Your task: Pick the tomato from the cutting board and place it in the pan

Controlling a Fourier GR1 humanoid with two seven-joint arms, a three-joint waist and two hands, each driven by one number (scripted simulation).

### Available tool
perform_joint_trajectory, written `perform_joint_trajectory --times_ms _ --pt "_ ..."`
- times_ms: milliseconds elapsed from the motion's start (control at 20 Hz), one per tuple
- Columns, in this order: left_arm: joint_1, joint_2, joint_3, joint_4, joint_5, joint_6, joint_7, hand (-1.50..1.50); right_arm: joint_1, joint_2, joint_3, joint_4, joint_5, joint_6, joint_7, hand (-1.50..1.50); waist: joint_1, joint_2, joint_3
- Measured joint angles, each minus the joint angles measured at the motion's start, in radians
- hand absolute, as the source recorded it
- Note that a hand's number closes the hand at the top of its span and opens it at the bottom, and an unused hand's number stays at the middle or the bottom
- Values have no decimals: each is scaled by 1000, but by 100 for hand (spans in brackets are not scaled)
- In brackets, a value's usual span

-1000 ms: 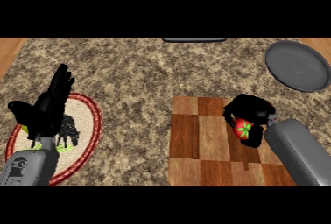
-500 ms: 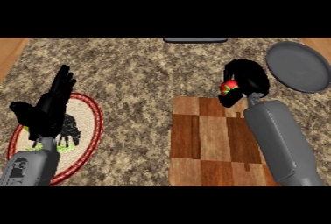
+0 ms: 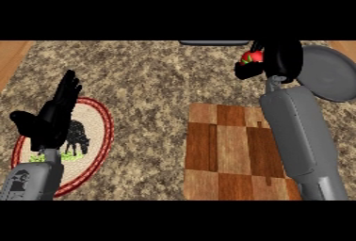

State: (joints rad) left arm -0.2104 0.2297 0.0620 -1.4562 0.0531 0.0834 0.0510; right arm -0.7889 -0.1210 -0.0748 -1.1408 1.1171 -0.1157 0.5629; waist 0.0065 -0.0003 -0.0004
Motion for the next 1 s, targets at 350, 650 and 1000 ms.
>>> perform_joint_trajectory --times_ms 350,650,1000 --pt "-6 -7 -2 -16 -9 6 9 0 -12 -124 -199 59 -165 -98 -133 150 1 3 1" --pt "-34 -16 -5 0 -13 3 13 0 -49 -301 -317 310 -209 -177 -301 150 15 12 2" --pt "-43 -35 -26 -4 -23 2 8 0 -41 -462 -384 582 -183 -318 -469 150 46 27 4"
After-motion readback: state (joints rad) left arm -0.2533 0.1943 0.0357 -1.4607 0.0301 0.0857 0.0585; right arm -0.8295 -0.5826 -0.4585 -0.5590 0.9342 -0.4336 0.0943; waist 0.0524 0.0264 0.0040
